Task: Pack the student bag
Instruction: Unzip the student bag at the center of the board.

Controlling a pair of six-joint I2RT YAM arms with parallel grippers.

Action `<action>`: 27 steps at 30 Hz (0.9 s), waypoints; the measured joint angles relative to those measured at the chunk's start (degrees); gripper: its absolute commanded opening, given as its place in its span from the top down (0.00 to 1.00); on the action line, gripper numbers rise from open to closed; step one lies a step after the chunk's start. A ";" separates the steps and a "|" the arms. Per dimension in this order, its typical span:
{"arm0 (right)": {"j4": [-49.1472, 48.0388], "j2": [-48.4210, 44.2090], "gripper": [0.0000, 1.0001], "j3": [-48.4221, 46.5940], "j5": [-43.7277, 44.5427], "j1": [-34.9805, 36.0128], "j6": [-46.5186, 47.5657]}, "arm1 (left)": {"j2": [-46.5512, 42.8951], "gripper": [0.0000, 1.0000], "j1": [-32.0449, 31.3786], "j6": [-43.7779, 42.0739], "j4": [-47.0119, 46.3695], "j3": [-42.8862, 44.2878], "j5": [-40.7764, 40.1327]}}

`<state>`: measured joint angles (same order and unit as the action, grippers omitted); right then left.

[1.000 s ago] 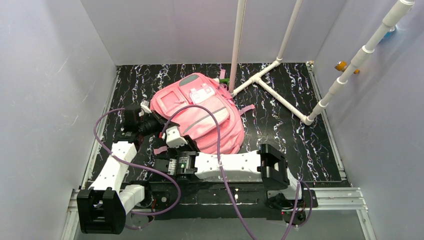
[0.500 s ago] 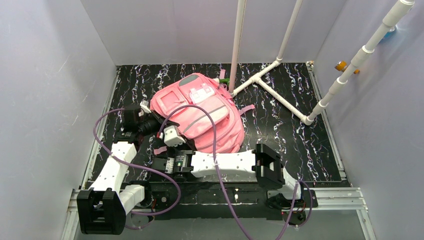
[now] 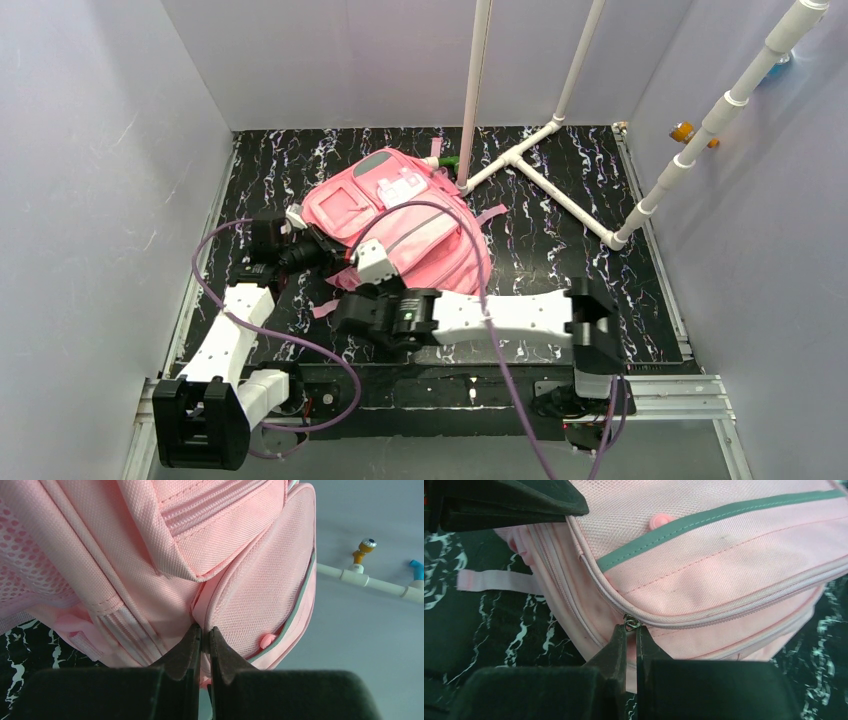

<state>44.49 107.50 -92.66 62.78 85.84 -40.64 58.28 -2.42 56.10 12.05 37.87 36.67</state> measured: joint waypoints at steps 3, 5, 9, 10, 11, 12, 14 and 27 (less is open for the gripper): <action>-8.63 -6.62 0.99 7.50 -6.80 -2.23 3.58 | 0.00 1.00 -0.11 0.02 0.04 0.00 0.26; -13.25 -10.47 0.99 11.47 -11.39 -3.76 5.62 | 0.00 1.00 -0.22 -0.15 0.33 0.02 0.31; -17.64 -15.23 0.99 15.41 -18.84 -6.12 9.20 | 0.00 1.00 -0.17 -0.66 1.11 0.46 0.24; -18.29 -16.20 0.99 16.22 -20.61 -6.75 9.79 | 0.00 1.00 -0.17 -0.83 1.31 0.57 0.22; -19.02 -17.31 0.99 17.18 -22.62 -7.54 10.56 | 0.00 1.00 -0.15 -1.07 1.57 0.66 0.17; -19.67 -18.69 0.99 18.34 -24.94 -8.52 11.34 | 0.02 1.00 -0.11 -1.29 1.81 0.76 0.15; -20.00 -22.82 0.99 21.55 -29.20 -10.51 13.90 | 0.04 1.00 0.07 -1.92 2.14 1.01 -0.22; -20.61 -34.38 0.99 30.21 -37.51 -26.38 26.82 | 0.31 1.00 2.32 -6.49 6.49 2.82 -0.70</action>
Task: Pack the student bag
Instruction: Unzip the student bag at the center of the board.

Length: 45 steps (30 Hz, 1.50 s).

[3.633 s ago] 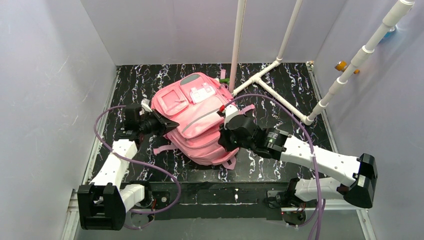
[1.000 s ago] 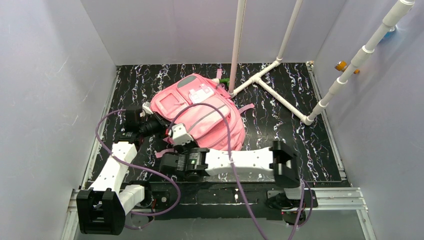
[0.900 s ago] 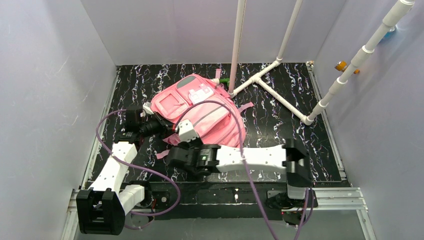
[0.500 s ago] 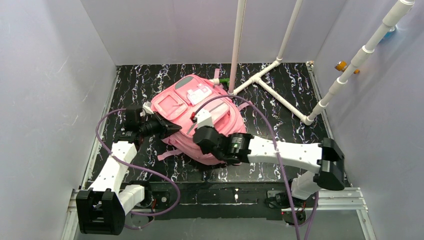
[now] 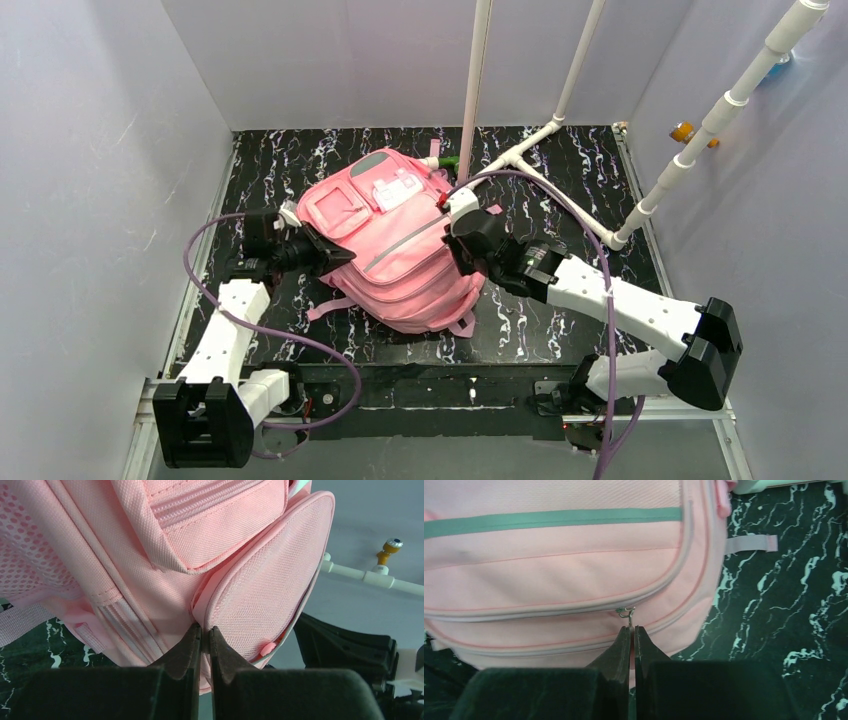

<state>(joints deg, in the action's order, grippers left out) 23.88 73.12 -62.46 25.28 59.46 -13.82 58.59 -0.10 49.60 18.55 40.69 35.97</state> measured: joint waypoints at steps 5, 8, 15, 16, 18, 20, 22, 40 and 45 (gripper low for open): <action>-0.83 0.00 0.99 0.59 -3.28 -4.15 3.87 | -0.37 0.93 0.44 -3.89 1.95 1.66 -0.63; -1.33 0.00 0.99 0.81 -5.01 -4.28 4.81 | -1.55 0.73 0.22 -6.86 3.43 2.27 -0.63; -4.61 0.00 0.99 4.00 -10.08 -4.61 4.55 | -10.73 0.44 -15.65 -17.92 9.49 8.52 -11.43; -5.14 -0.02 0.99 4.35 -10.60 -4.70 4.26 | -11.50 0.39 -18.88 -19.23 9.55 9.55 -12.85; -6.62 -0.24 0.99 5.22 -12.00 -4.87 3.37 | -12.17 0.37 -24.98 -21.44 9.27 10.67 -16.79; -7.76 -0.85 0.99 6.01 -13.20 -5.03 2.45 | -12.17 0.35 -31.26 -23.80 8.72 10.80 -21.22; -8.50 -1.66 0.99 6.67 -14.45 -5.05 1.46 | -11.50 0.32 -37.20 -26.38 8.17 10.64 -25.68; -12.09 -5.22 0.99 8.70 -26.38 -4.96 -6.91 | -3.50 0.33 -63.36 -61.75 -14.69 2.86 -58.97; -12.22 -5.20 0.99 8.70 -27.04 -4.96 -7.23 | -1.53 0.40 -63.52 -63.58 -16.81 1.57 -60.65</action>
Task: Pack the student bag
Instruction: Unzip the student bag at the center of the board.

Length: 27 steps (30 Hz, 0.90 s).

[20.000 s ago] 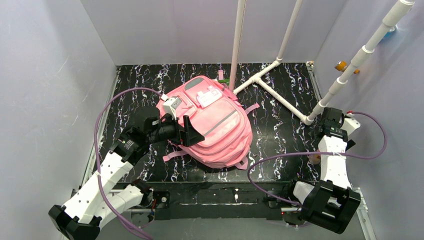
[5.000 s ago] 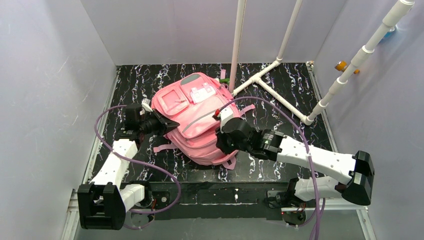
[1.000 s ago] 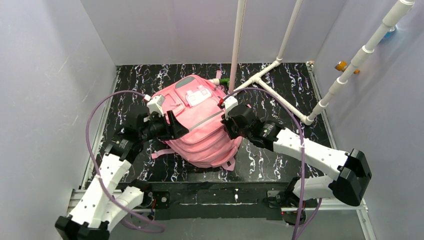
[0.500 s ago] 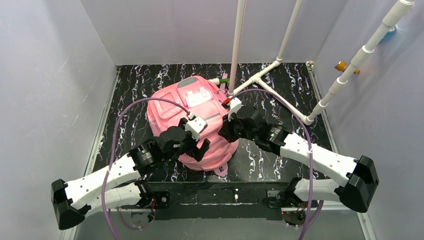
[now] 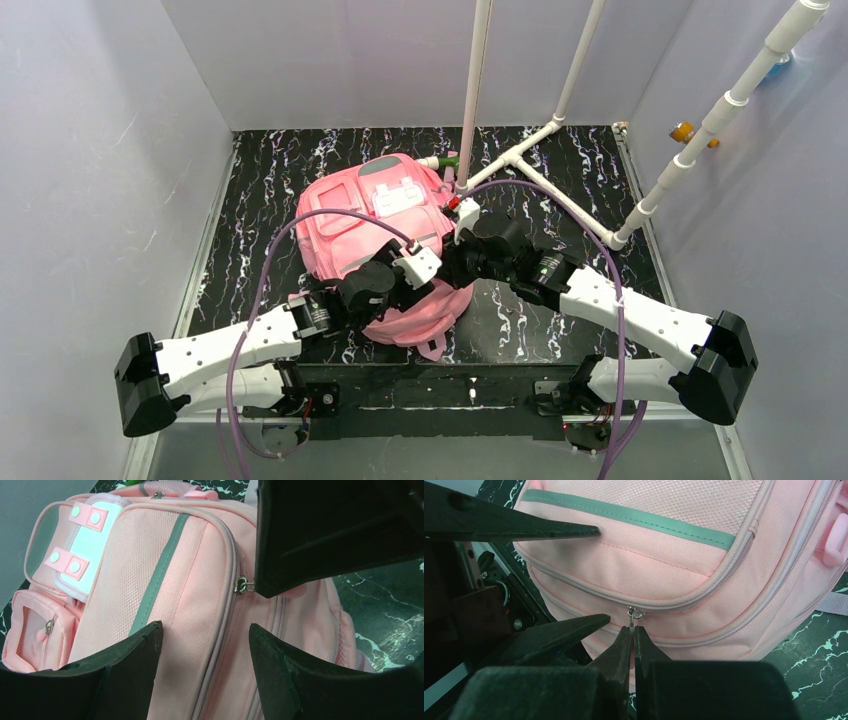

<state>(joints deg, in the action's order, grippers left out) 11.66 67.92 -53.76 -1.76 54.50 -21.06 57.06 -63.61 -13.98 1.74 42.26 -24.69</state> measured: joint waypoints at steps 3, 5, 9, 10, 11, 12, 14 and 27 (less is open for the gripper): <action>0.00 0.00 0.99 0.00 -0.22 0.04 0.00 | 0.55 0.54 0.00 -0.31 -1.33 -1.66 -1.62; 0.02 0.04 0.99 0.00 -0.15 0.11 0.00 | 1.75 0.64 -0.09 -0.52 -2.40 -1.68 -4.17; -0.28 0.48 0.99 0.00 0.52 0.15 0.15 | 4.79 0.88 -1.18 -0.09 -2.82 -0.50 -8.00; -0.42 0.72 0.99 0.00 0.79 0.15 0.24 | 5.25 0.93 -1.51 0.09 -2.64 -0.20 -8.52; -0.57 0.92 0.99 0.00 1.09 0.22 0.44 | 5.33 0.96 -1.64 0.35 -2.51 -0.11 -8.85; -0.76 1.18 0.99 -0.02 1.55 0.33 0.72 | 5.27 0.98 -1.70 0.59 -2.27 -0.11 -8.98; -0.85 1.62 0.99 -0.11 2.54 0.70 1.79 | 4.87 1.00 -1.75 1.16 -1.36 -0.09 -9.03; 4.50 4.98 0.99 -6.54 7.50 -0.20 10.40 | -7.65 1.00 -1.20 5.11 11.23 -1.44 -7.21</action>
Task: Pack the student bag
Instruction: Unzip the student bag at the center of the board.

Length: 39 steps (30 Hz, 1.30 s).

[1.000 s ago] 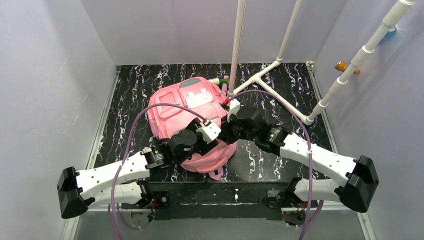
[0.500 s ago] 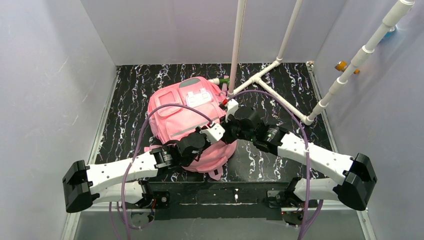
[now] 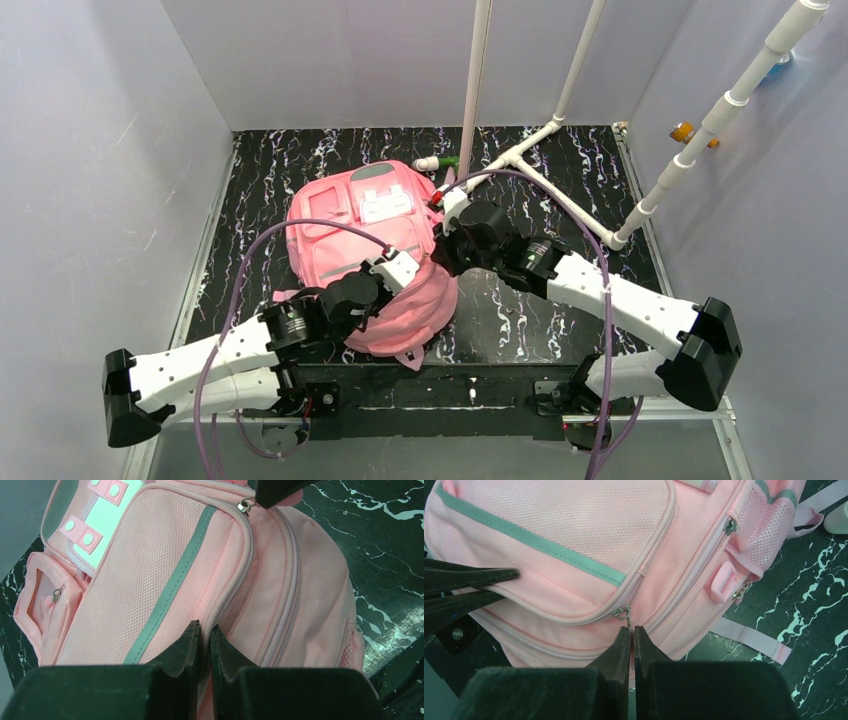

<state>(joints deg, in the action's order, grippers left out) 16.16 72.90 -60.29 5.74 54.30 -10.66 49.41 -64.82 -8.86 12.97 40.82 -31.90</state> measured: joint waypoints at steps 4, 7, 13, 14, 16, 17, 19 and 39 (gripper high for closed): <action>0.13 2.84 0.99 -2.49 -1.66 -1.16 2.08 | -3.04 1.00 0.00 0.57 2.19 -0.66 1.29; 0.46 6.49 0.99 -5.40 -3.48 -1.97 3.52 | -6.19 1.00 0.15 0.55 3.06 -2.08 1.77; 1.36 14.45 0.99 -12.81 -7.58 -2.56 5.84 | -9.94 1.00 1.18 0.52 4.63 -3.78 0.48; 1.36 15.96 0.99 -14.29 -8.20 -2.71 6.14 | -10.19 1.00 1.31 0.52 4.76 -3.82 0.15; 1.31 18.75 0.99 -16.90 -9.42 -2.97 6.47 | -10.51 1.00 1.44 0.52 5.11 -3.96 -0.44; 1.40 19.89 0.99 -18.08 -9.92 -2.99 6.60 | -10.62 1.00 1.51 0.50 5.25 -4.04 -0.70; 1.73 22.43 0.99 -20.81 -10.95 -3.10 6.82 | -10.80 1.00 1.70 0.42 5.31 -4.31 -1.38; -5.64 29.51 0.99 -23.39 -22.01 -5.84 9.46 | -8.50 1.00 3.02 -3.34 -1.01 -7.28 3.82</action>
<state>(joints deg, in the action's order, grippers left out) 10.52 102.41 -83.68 -16.27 48.47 -1.19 40.91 -61.80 -12.21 11.97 33.54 -28.08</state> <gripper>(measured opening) 0.073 0.066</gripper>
